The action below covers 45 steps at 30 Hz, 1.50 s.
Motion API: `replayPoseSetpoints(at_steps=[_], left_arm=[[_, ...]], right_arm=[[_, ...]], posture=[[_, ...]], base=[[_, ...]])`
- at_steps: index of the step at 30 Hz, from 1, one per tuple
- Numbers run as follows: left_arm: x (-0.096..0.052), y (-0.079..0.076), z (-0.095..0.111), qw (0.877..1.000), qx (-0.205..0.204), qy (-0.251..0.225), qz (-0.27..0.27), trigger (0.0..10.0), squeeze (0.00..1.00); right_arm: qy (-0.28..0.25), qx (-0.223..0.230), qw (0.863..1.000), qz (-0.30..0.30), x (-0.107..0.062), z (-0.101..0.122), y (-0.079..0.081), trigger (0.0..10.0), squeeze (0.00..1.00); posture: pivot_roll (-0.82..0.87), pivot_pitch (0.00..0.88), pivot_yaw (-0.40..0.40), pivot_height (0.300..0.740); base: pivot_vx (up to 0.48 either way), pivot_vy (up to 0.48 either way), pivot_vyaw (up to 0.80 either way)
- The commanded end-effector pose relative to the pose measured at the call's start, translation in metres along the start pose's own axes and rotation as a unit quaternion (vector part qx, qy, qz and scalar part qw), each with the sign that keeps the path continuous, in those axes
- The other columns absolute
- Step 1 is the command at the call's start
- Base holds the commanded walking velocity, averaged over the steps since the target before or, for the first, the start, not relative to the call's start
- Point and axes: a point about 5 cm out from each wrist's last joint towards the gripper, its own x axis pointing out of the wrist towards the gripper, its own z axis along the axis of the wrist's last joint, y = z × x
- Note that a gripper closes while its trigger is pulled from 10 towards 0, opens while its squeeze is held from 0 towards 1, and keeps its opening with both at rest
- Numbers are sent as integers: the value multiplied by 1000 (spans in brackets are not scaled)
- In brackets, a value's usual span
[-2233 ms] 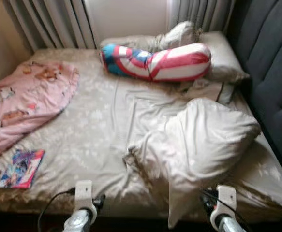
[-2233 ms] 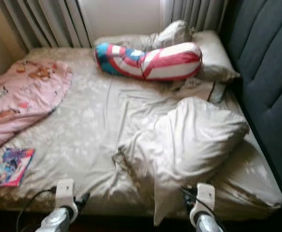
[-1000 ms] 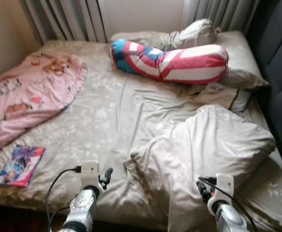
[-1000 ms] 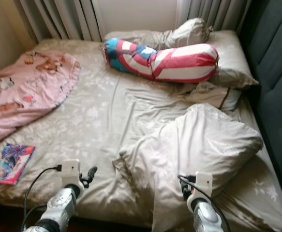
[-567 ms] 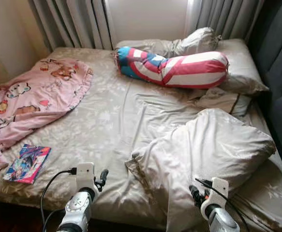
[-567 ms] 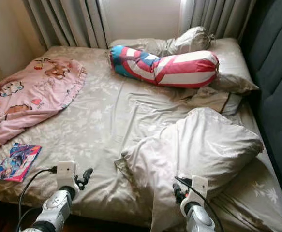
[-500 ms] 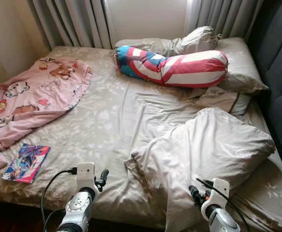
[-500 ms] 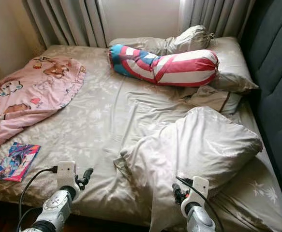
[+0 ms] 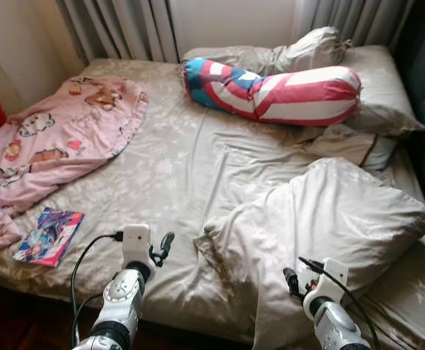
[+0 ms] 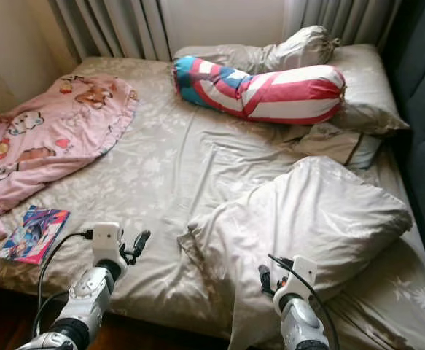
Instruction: Clean up the room
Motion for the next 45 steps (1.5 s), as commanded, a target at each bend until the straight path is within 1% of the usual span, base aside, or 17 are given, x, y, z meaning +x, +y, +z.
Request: replayPoseSetpoints(at_steps=[1,3,8,11,13,15,16,20,24,25,30,33,35,38,39,42,45], left_arm=[[-4,2,-1,1000,-3,-9,0,10000,0],[-5,2,2,1000,-2,-19,-4,10000,0],[-11,4,3,999,-3,-32,-7,10000,0],[-13,3,3,999,-4,-35,-8,10000,0],[-15,2,1,999,-5,-33,-10,10000,0],[-17,1,1,999,-5,-34,-11,10000,0],[-18,2,1,999,-5,-33,-10,10000,0],[-23,7,0,999,-7,-31,-5,10000,0],[-29,11,0,1000,-3,-28,-1,10000,0],[-30,12,0,1000,-3,-27,-1,10000,0],[-34,11,5,1000,-1,-30,-6,10000,0],[-35,10,6,999,0,-30,-10,10000,0],[-34,10,8,999,1,-30,-13,10000,0],[-34,10,10,1000,2,-29,-13,10000,0],[-35,11,10,1000,2,-28,-13,10000,0],[-36,12,12,1000,3,-24,-13,10000,0],[-36,12,12,1000,4,-22,-13,10000,0]], right_arm=[[14,1,1000,-9,-2,-6,-3,10000,0],[13,8,1000,-20,-2,-5,-7,10000,0],[8,16,999,-45,-3,-8,-11,10000,0],[5,18,998,-54,-4,-8,-11,10000,0],[5,28,998,-55,-4,-11,-7,10000,0],[9,23,998,-55,-4,-13,-6,10000,0],[12,19,998,-54,-4,-15,-6,10000,0],[26,28,997,-64,-5,-20,-7,10000,0],[35,76,993,-80,-7,-25,-9,10000,0],[36,82,993,-81,-7,-26,-9,10000,0],[59,103,990,-80,-8,-34,-5,10000,0],[66,103,990,-75,-8,-36,-3,10000,0],[66,103,990,-71,-8,-36,-1,10000,0],[45,125,990,-56,-5,-29,2,10000,0],[33,127,990,-47,-5,-26,4,10000,1000],[17,138,989,-42,-4,-23,6,10000,1000],[21,142,988,-49,-5,-25,5,10000,1000]], posture=[[87,146,72,740],[93,155,74,740],[96,187,82,740],[98,204,86,740],[104,220,88,740],[111,228,88,740],[111,228,88,740],[125,247,92,740],[132,256,98,740],[133,257,98,740],[144,273,116,740],[144,273,122,740],[146,274,126,740],[150,273,127,740],[151,273,128,740],[151,270,133,740],[151,268,135,740]], base=[[0,0,0],[0,0,0],[0,0,0],[0,0,0],[0,0,0],[0,0,0],[0,0,0],[0,0,0],[0,0,0],[0,0,0],[0,0,0],[0,0,0],[0,0,0],[0,0,0],[0,0,0],[0,0,0],[0,0,0]])
